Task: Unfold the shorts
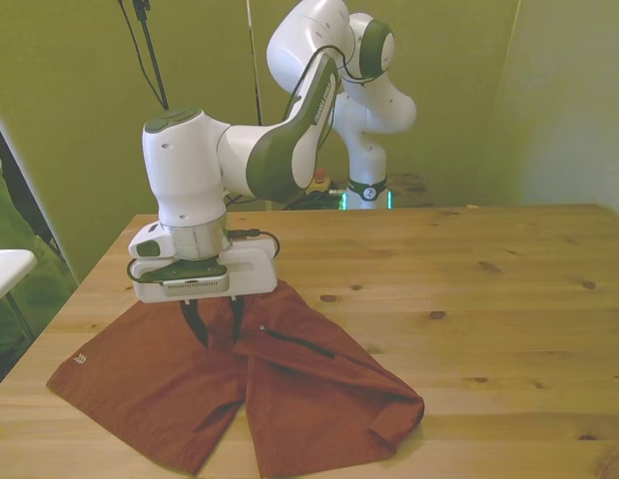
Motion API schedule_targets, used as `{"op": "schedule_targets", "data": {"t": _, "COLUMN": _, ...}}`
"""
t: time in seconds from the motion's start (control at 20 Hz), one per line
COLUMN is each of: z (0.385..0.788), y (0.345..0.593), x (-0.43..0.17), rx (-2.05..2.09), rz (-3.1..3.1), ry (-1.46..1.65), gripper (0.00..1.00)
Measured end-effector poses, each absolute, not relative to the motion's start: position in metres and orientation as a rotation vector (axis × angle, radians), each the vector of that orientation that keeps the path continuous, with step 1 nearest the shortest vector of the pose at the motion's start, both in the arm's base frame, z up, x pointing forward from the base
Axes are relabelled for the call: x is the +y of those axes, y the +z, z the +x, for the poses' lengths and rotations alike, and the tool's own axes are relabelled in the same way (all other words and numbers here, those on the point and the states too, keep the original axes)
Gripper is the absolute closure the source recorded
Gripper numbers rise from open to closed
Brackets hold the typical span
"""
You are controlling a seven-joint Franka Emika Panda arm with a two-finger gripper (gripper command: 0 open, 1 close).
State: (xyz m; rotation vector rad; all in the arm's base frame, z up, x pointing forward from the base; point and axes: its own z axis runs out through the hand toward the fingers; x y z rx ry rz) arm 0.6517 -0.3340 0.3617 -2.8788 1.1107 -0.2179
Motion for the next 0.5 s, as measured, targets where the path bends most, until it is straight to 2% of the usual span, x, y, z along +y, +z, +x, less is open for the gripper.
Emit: {"op": "schedule_targets", "data": {"t": 0.5, "z": 0.6504, "y": 0.3580, "x": -0.3316, "rx": 1.108, "rz": -2.879, "ry": -0.193, "gripper": 1.00}}
